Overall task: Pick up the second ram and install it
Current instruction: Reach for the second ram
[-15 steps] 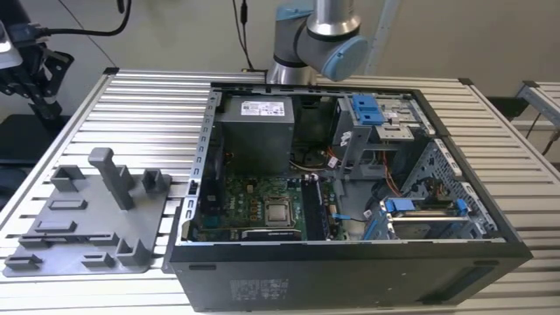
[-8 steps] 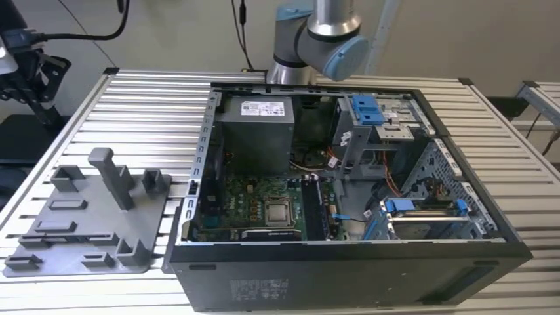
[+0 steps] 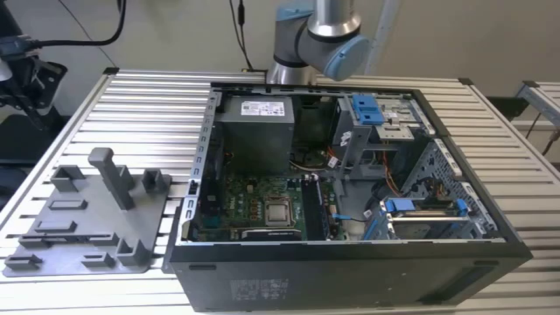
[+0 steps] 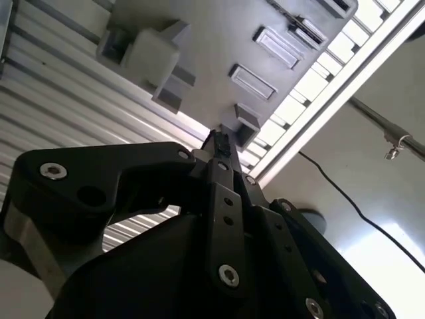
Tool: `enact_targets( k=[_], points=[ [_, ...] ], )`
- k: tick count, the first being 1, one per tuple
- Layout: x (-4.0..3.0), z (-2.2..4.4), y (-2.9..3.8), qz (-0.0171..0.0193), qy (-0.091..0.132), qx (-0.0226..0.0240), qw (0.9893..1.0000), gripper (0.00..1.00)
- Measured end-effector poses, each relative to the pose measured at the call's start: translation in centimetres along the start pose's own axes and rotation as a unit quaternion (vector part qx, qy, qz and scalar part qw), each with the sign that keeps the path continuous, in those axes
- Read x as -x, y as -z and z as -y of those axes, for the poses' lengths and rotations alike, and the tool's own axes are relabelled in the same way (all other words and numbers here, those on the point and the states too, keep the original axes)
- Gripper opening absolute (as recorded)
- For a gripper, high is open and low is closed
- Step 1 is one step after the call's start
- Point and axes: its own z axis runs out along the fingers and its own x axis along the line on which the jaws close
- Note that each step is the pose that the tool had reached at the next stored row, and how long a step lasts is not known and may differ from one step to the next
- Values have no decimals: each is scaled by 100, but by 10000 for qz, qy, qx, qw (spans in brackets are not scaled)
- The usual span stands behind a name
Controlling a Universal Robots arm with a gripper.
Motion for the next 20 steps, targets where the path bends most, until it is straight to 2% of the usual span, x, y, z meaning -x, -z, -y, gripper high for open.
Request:
enact_targets(
  k=[5, 10, 20],
  points=[
    [-26, 36, -17, -1, 0, 0, 10000, 11],
    [-47, 113, -33, 0, 0, 0, 10000, 11],
    [-58, 320, -51, -2, 0, 0, 10000, 11]
  ],
)
